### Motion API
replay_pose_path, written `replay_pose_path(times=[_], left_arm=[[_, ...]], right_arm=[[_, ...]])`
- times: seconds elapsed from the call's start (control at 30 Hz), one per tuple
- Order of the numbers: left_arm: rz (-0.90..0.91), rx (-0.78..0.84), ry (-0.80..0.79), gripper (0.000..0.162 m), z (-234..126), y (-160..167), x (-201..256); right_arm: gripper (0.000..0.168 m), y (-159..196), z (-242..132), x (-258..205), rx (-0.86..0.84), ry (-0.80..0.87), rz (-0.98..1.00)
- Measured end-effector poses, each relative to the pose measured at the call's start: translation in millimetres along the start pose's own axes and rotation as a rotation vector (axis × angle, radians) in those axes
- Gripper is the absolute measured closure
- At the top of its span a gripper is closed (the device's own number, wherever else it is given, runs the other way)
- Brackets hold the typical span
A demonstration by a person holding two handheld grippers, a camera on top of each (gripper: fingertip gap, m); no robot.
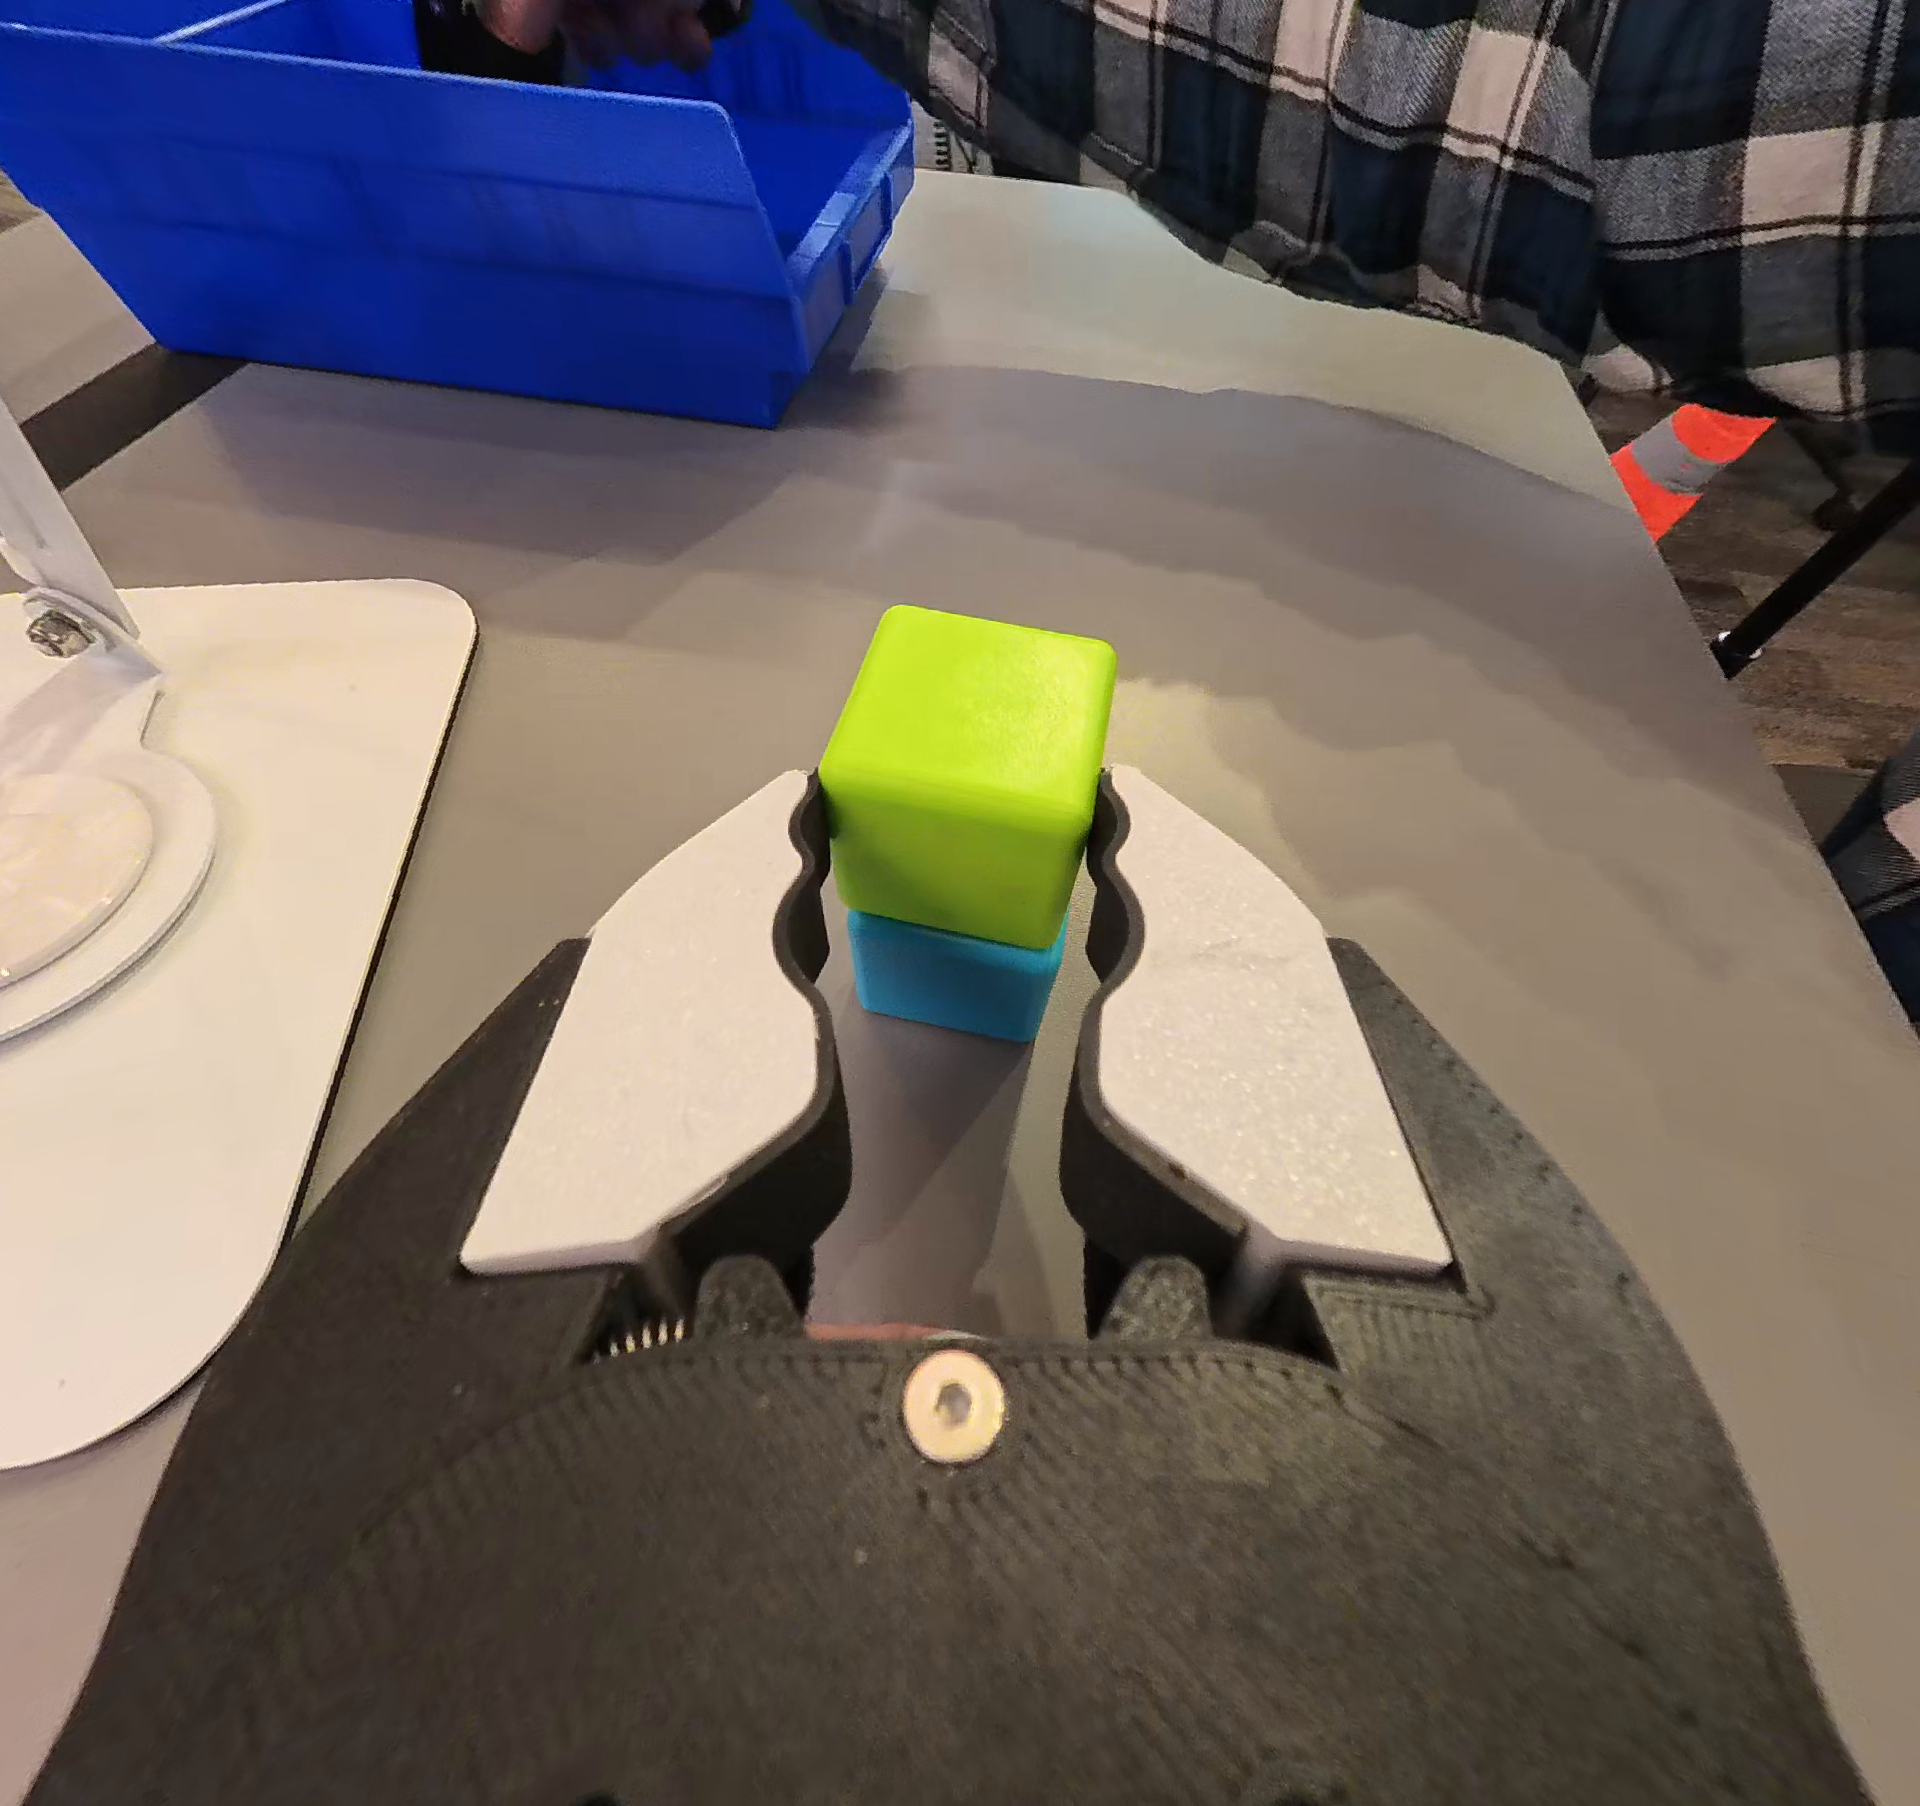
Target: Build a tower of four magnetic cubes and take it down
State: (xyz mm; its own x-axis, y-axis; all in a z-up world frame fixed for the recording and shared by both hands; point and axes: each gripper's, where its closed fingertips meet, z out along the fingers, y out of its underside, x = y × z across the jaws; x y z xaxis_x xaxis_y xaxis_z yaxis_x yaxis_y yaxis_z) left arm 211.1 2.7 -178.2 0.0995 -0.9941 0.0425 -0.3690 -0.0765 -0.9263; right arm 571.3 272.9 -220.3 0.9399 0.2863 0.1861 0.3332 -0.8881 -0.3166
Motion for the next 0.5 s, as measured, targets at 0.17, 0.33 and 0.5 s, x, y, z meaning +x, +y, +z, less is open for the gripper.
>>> replay_pose_path(times=[0.17,0.33,0.5], left_arm=[[0.000,0.000,0.001,0.114,0,0,0],[0.001,0.000,0.000,0.114,0,0,0],[0.001,0.000,0.000,0.114,0,0,0]], right_arm=[[0.117,1,3,0,-0.027,0.004,0.018],[0.112,4,4,-3,-0.041,-0.016,0.051],[0.105,-2,-20,4,0.010,0.046,0.021]])
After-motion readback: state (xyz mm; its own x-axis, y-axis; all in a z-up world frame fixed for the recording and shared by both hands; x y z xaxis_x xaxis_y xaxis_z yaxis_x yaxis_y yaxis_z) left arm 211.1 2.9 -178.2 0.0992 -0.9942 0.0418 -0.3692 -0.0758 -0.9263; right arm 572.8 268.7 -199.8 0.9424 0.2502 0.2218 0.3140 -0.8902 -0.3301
